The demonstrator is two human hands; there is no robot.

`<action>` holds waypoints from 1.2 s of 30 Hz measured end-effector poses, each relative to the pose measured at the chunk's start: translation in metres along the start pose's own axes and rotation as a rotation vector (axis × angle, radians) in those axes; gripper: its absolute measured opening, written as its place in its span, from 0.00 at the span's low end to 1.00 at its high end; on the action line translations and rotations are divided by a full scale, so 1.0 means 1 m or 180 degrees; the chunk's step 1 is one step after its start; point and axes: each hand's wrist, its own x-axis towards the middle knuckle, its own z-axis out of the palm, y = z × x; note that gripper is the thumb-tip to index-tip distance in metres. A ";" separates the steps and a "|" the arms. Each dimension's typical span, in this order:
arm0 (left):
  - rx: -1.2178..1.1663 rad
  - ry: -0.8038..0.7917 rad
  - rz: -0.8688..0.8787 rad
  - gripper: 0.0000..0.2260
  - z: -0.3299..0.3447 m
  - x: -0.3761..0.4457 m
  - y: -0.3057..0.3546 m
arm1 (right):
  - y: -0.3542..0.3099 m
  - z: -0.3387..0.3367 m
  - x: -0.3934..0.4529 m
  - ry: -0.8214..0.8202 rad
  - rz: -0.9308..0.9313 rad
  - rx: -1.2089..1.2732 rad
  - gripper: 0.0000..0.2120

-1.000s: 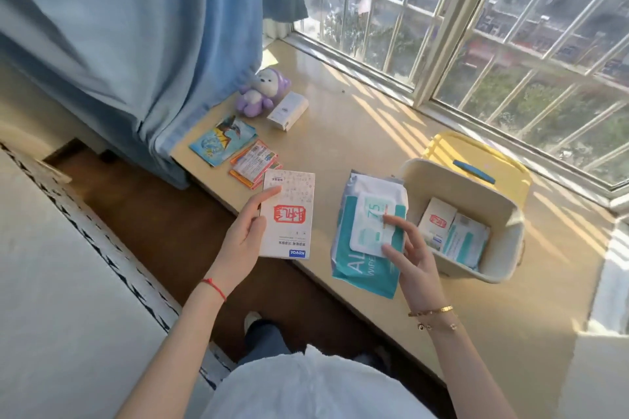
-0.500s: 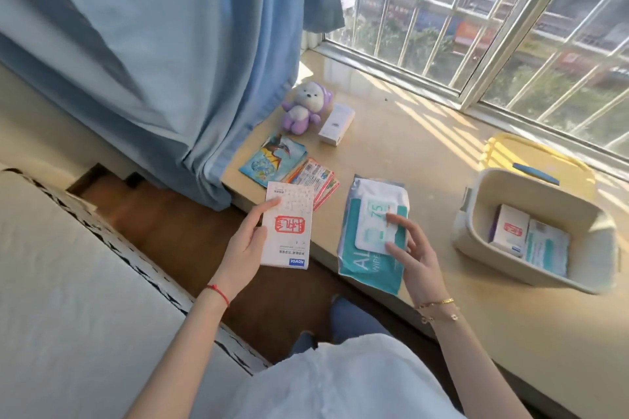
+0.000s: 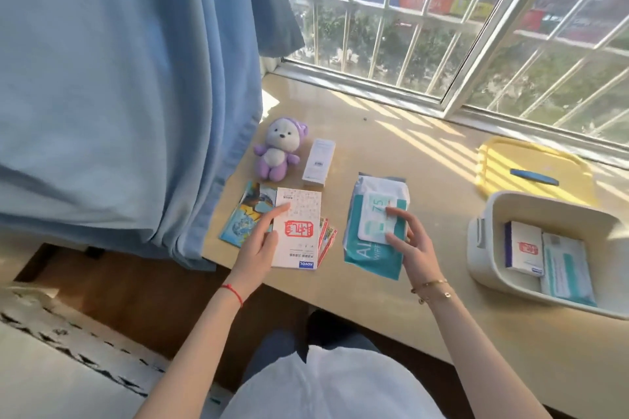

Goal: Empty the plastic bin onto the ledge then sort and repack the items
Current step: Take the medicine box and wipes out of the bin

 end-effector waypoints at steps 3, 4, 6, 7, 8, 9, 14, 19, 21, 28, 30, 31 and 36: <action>0.0076 -0.0131 -0.0057 0.20 0.000 0.048 0.001 | -0.008 0.003 0.051 0.0188 0.0050 0.0002 0.18; 0.0087 -0.0173 -0.0080 0.20 0.001 0.064 0.000 | -0.009 0.003 0.070 0.0245 0.0085 0.0028 0.18; 0.0111 -0.0302 -0.0075 0.21 0.004 0.098 -0.003 | -0.007 0.003 0.107 0.0361 0.0163 0.0017 0.18; 0.0122 -0.0383 -0.0071 0.21 0.007 0.114 -0.007 | -0.004 0.002 0.124 0.0425 0.0196 -0.0023 0.19; 0.0143 -0.0453 -0.0075 0.21 0.011 0.131 -0.012 | 0.000 0.001 0.142 0.0487 0.0221 -0.0074 0.19; 0.0147 -0.0534 -0.0104 0.21 0.015 0.148 -0.018 | 0.004 0.001 0.159 0.0550 0.0268 -0.0106 0.19; 0.0124 -0.0680 -0.0211 0.22 0.034 0.218 -0.057 | 0.042 0.002 0.237 0.0682 0.0513 -0.0258 0.19; 0.0109 -0.0653 -0.0200 0.22 0.045 0.265 -0.092 | 0.087 0.001 0.300 0.0616 0.0569 -0.0356 0.19; 0.0030 -0.0679 -0.0219 0.21 0.048 0.277 -0.102 | 0.098 0.001 0.316 0.0596 0.0614 -0.0453 0.19; 0.0073 -0.0649 -0.0252 0.20 0.065 0.292 -0.120 | 0.128 -0.010 0.339 0.0497 0.0206 -0.1391 0.21; 0.0106 -0.0656 -0.0244 0.21 0.069 0.291 -0.119 | 0.133 -0.012 0.339 0.0504 0.0088 -0.1664 0.21; 0.0112 -0.0669 -0.0242 0.21 0.071 0.290 -0.117 | 0.134 -0.012 0.339 0.0522 0.0042 -0.1836 0.21; 0.0126 -0.0764 -0.0183 0.20 0.078 0.285 -0.103 | 0.131 -0.019 0.337 0.0692 0.0154 -0.2291 0.22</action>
